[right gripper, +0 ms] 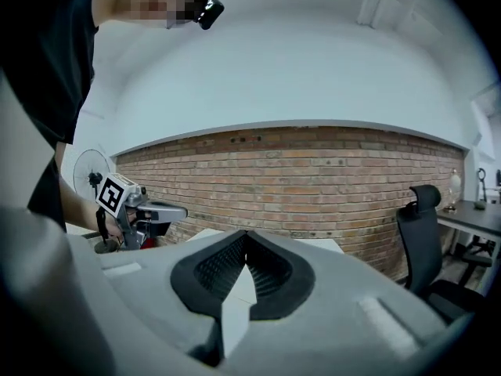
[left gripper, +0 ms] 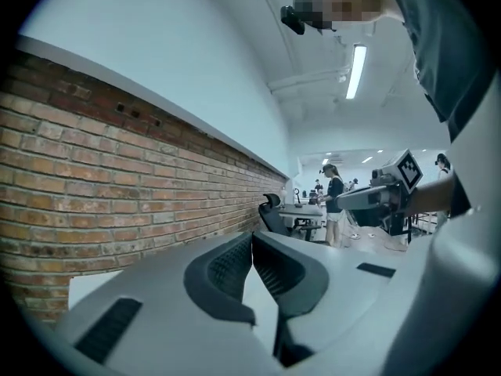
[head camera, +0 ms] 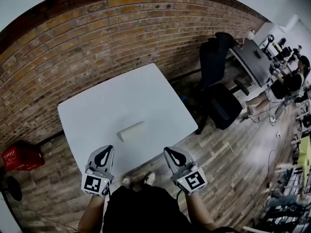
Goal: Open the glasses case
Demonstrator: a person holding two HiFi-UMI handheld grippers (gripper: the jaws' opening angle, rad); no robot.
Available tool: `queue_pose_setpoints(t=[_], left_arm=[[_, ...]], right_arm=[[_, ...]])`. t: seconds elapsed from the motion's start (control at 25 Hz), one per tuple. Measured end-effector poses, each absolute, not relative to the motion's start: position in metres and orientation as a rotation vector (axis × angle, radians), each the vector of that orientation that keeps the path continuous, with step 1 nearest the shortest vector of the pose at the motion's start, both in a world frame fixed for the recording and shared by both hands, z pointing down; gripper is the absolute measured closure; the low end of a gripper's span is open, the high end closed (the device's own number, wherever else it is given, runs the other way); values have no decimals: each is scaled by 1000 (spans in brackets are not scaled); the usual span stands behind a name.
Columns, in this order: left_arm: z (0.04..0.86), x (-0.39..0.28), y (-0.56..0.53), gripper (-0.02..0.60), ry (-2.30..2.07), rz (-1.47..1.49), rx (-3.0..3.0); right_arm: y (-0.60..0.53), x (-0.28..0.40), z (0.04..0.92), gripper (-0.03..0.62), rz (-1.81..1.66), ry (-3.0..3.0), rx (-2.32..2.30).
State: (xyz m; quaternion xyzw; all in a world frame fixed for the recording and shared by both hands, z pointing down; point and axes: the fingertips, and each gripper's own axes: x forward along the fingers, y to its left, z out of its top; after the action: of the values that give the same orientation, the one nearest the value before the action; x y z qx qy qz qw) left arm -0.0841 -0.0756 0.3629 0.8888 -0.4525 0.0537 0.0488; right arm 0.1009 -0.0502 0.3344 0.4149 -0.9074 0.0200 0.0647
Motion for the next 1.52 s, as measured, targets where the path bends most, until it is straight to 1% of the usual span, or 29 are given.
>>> queue_pose_setpoints(t=[0.24, 0.48, 0.52, 0.56, 0.6, 0.76, 0.92, 0.96, 1.24, 1.52], left_arm=[[398, -79, -80, 574, -1450, 263, 2607], [451, -62, -91, 570, -1369, 335, 2547], [462, -61, -93, 529, -1355, 350, 2530], [472, -60, -96, 441, -1342, 364, 2516], [482, -59, -99, 431, -1331, 378, 2507], [519, -61, -114, 431, -1303, 433, 2469], [555, -59, -126, 376, -1260, 516, 2435], [564, -59, -128, 371, -1250, 544, 2434], [608, -61, -136, 337, -1195, 680, 2400], [627, -55, -149, 324, -1119, 769, 2390]], right_arm=[[-60, 110, 365, 589, 140, -2755, 1123], [-77, 106, 399, 589, 122, -2725, 993], [-81, 104, 404, 589, 100, -2718, 965], [-84, 101, 410, 589, 77, -2710, 936], [-88, 99, 415, 589, 53, -2702, 906], [-102, 89, 443, 589, -28, -2632, 766], [-115, 83, 469, 589, -45, -2599, 678], [-118, 81, 475, 580, -46, -2594, 659], [-129, 68, 515, 574, -57, -2560, 565], [-145, 62, 549, 528, -82, -2519, 499]])
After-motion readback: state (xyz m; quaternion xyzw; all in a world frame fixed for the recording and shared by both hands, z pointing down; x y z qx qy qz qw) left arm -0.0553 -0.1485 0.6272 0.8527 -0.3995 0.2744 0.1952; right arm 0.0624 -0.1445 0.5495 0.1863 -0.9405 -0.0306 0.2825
